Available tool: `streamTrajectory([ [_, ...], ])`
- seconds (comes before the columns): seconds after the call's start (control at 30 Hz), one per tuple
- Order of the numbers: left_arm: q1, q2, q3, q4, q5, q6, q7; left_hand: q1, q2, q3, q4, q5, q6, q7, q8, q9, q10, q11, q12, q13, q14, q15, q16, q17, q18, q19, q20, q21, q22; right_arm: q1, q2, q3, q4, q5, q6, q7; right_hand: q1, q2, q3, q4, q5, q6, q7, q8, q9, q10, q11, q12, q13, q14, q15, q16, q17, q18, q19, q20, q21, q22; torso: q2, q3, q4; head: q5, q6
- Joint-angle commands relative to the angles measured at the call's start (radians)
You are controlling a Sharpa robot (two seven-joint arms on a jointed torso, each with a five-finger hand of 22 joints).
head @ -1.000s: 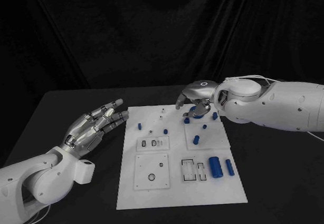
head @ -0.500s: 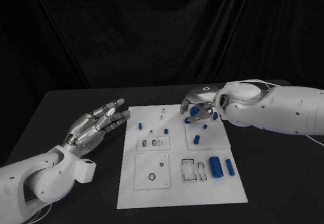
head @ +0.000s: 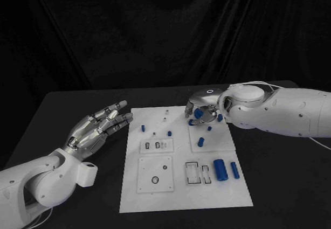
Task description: Assemble the parts on the task board
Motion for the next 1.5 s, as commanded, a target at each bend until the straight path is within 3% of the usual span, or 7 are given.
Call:
streamTrajectory([
  [0.03,0.002,0.002,0.001,0.0,0.0,0.017,0.007,0.013,0.005,0.041,-0.01,0.014,0.007,0.0,0.007,0.018,-0.006,0.01,0.018,0.009,-0.01,0.002,0.017,-0.007,0.028,0.001,0.005,-0.008,0.003,-0.005,0.002,0.0,-0.007,-0.001,0.02,-0.012,0.019,0.007,0.037,-0.002,0.023,0.012,0.001,-0.014,-0.013,0.026,-0.002,0.012,-0.01,-0.009,0.001,-0.008,-0.009,-0.017,-0.001,0.002,-0.018,0.008,0.001,-0.0013,-0.0005,0.001,-0.001],
  [0.27,0.002,0.004,0.001,-0.001,0.0,0.022,0.005,0.013,0.005,0.041,-0.01,0.014,0.007,0.0,0.007,0.018,-0.006,0.01,0.018,0.009,-0.01,0.002,0.017,-0.007,0.028,0.001,0.005,-0.008,0.003,-0.011,0.014,0.0,-0.025,-0.001,0.008,-0.001,0.026,0.012,0.065,-0.007,0.011,0.067,0.006,0.01,-0.01,0.069,-0.006,0.02,-0.014,-0.008,0.0,-0.006,-0.008,-0.02,0.006,0.001,-0.009,0.024,0.0,-0.001,-0.0011,0.001,-0.002],
  [0.83,0.001,0.006,0.001,-0.005,0.0,0.027,-0.002,0.015,0.005,0.045,-0.011,0.016,0.009,0.001,0.008,0.018,-0.005,0.011,0.021,0.009,-0.01,0.003,0.018,-0.007,0.027,0.001,0.006,-0.008,0.003,-0.015,0.035,0.0,-0.06,-0.001,-0.035,0.026,0.038,0.021,0.097,-0.009,-0.025,0.121,0.01,0.037,0.004,0.146,-0.022,0.017,-0.031,-0.014,-0.009,-0.016,-0.021,-0.02,0.002,-0.006,-0.015,0.031,0.0,-0.0008,-0.001,0.002,-0.007],
  [1.03,0.001,0.006,0.001,-0.005,0.0,0.028,-0.003,0.015,0.005,0.045,-0.011,0.016,0.009,0.001,0.008,0.018,-0.005,0.011,0.021,0.009,-0.01,0.003,0.018,-0.007,0.027,0.001,0.006,-0.008,0.003,-0.015,0.037,0.0,-0.061,-0.001,-0.057,0.035,0.047,0.025,0.106,-0.013,-0.028,0.135,0.011,0.045,0.01,0.176,-0.027,0.016,-0.036,-0.012,-0.011,-0.014,-0.019,-0.021,0.005,-0.009,-0.013,0.037,0.0,-0.0013,-0.0003,0.004,-0.009],
  [1.3,0.001,0.001,0.001,-0.003,0.0,0.024,-0.007,0.016,0.005,0.049,-0.012,0.018,0.014,0.003,0.009,0.019,-0.003,0.013,0.025,0.01,-0.01,0.004,0.019,-0.007,0.027,0.001,0.006,-0.008,0.003,-0.013,0.029,0.001,-0.049,0.0,-0.106,0.039,0.081,0.031,0.11,-0.034,-0.053,0.194,0.012,0.087,0.045,0.272,-0.048,0.006,-0.051,-0.005,-0.02,-0.014,-0.016,-0.03,0.026,-0.016,0.017,0.078,0.0,-0.0014,-0.0013,0.01,-0.012],
  [1.5,0.001,0.0,0.001,-0.003,0.0,0.023,-0.01,0.017,0.004,0.051,-0.012,0.019,0.017,0.003,0.01,0.019,-0.002,0.014,0.026,0.01,-0.01,0.003,0.02,-0.007,0.027,0.001,0.006,-0.008,0.003,-0.003,0.025,0.001,-0.039,0.0,-0.118,0.035,0.081,0.029,0.105,-0.034,-0.054,0.205,0.013,0.097,0.058,0.301,-0.053,-0.004,-0.058,0.0,-0.017,-0.011,-0.011,-0.032,0.031,-0.015,0.023,0.088,0.0,-0.0008,-0.001,0.012,-0.013],
])
